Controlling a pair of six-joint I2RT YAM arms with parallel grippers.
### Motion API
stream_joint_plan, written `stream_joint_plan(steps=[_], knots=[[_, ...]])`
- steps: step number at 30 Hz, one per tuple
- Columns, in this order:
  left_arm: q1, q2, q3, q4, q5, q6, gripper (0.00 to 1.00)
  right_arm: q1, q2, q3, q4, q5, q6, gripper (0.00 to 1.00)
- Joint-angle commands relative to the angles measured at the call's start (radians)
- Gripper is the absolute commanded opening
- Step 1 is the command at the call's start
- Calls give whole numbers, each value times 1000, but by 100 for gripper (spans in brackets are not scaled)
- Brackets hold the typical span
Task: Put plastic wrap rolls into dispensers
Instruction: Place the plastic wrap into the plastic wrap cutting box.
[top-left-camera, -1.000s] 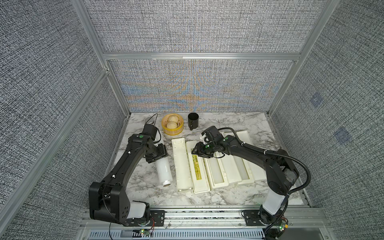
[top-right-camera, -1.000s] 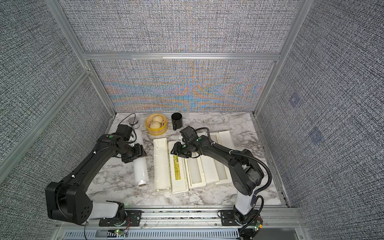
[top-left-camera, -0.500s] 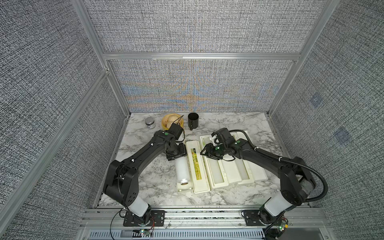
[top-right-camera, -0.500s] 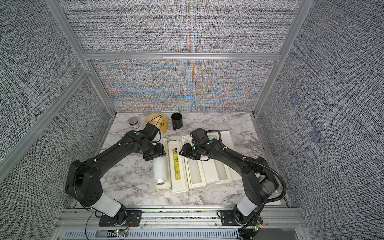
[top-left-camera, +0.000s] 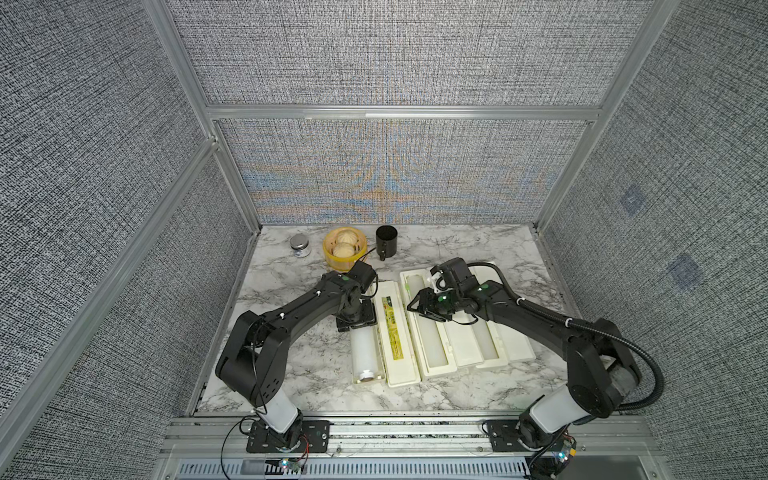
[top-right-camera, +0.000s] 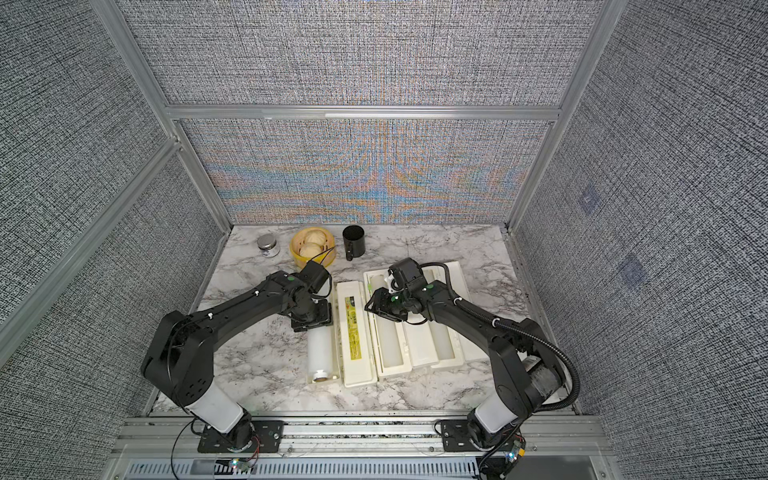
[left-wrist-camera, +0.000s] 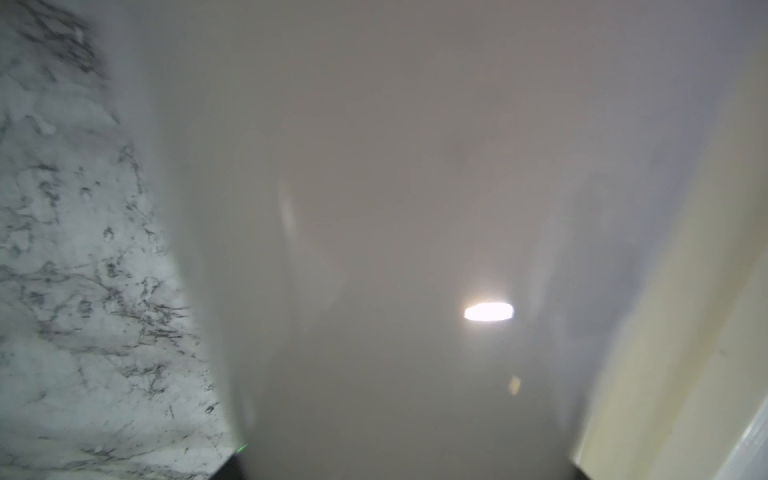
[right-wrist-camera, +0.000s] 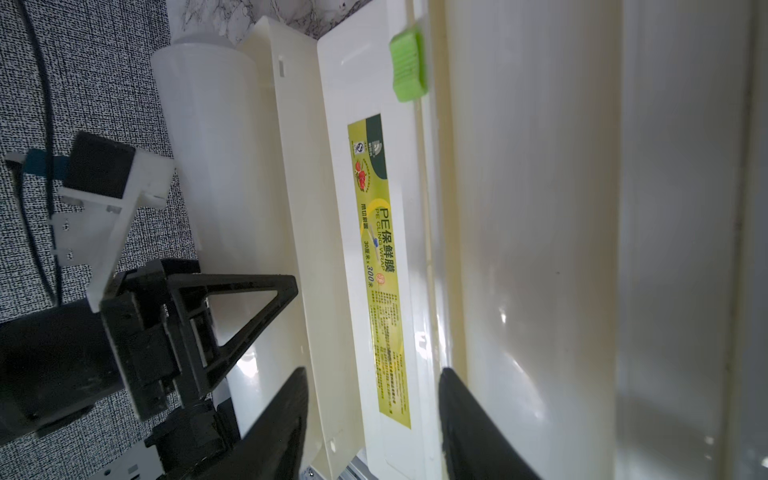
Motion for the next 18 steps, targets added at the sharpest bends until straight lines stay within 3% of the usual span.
stream_joint_plan(steps=[1, 11, 18], knots=[[-2, -5, -7, 61, 6, -21, 55, 0, 14, 5, 21, -26, 1, 53], [-9, 55, -51, 56, -21, -12, 58, -1, 17, 0, 25, -26, 6, 53], [-9, 46, -23, 32, -18, -10, 78, -1, 13, 5, 8, -18, -8, 55]])
